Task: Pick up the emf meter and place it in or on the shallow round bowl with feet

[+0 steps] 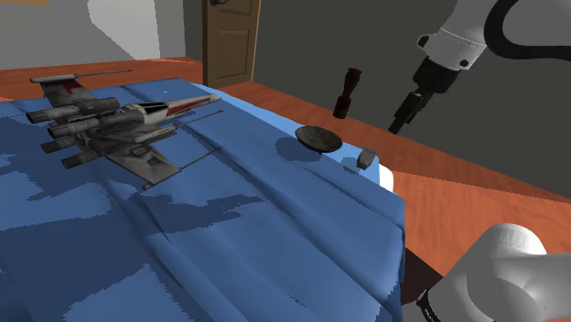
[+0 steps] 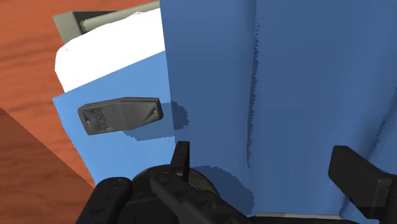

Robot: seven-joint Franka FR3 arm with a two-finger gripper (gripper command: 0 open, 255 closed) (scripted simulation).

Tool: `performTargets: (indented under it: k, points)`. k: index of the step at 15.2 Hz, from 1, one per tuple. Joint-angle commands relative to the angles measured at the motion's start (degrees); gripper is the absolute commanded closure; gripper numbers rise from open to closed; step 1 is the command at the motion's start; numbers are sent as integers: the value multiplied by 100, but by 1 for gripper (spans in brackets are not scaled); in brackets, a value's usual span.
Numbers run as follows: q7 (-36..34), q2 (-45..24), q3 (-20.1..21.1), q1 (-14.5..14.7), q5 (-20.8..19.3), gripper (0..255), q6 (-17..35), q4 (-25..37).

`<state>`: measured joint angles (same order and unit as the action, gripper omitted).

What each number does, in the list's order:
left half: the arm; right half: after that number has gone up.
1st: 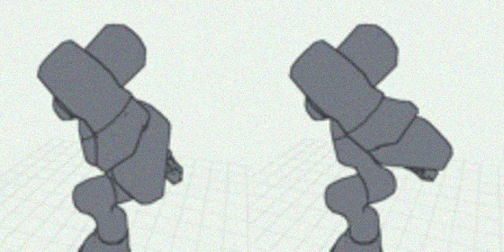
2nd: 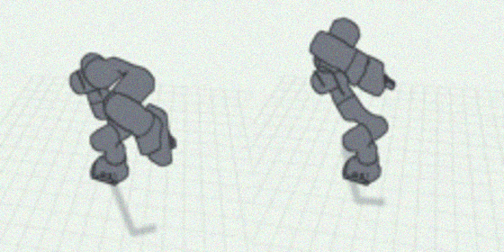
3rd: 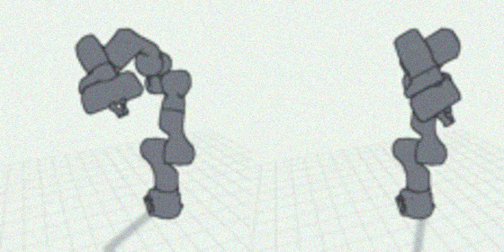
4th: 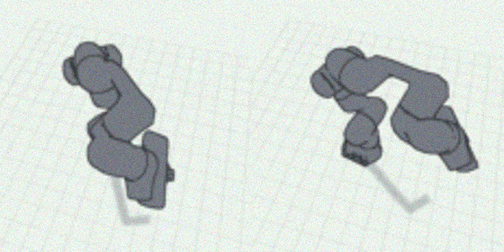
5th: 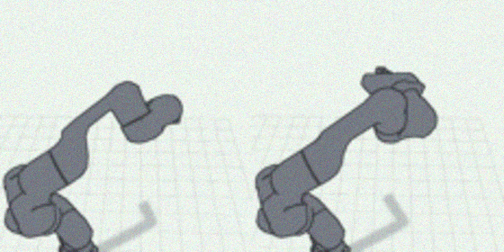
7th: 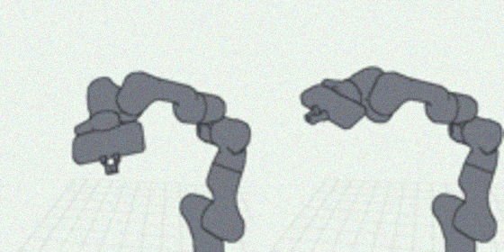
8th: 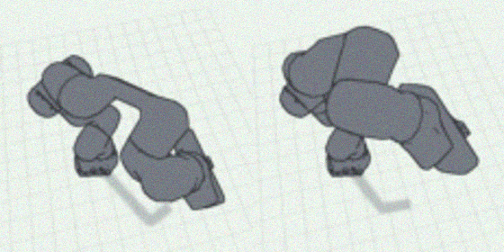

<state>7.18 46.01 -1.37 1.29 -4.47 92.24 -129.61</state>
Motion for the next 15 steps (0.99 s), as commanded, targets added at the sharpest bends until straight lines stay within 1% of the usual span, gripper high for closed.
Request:
performTargets:
  k: [1,8,15]
  points:
    - [0,0,0,0,0,0,0,0]
    - [-700,-1136,-323,-496,-7,0,820,131]
    - [-1327,-2286,-707,-922,78,0,1492,419]
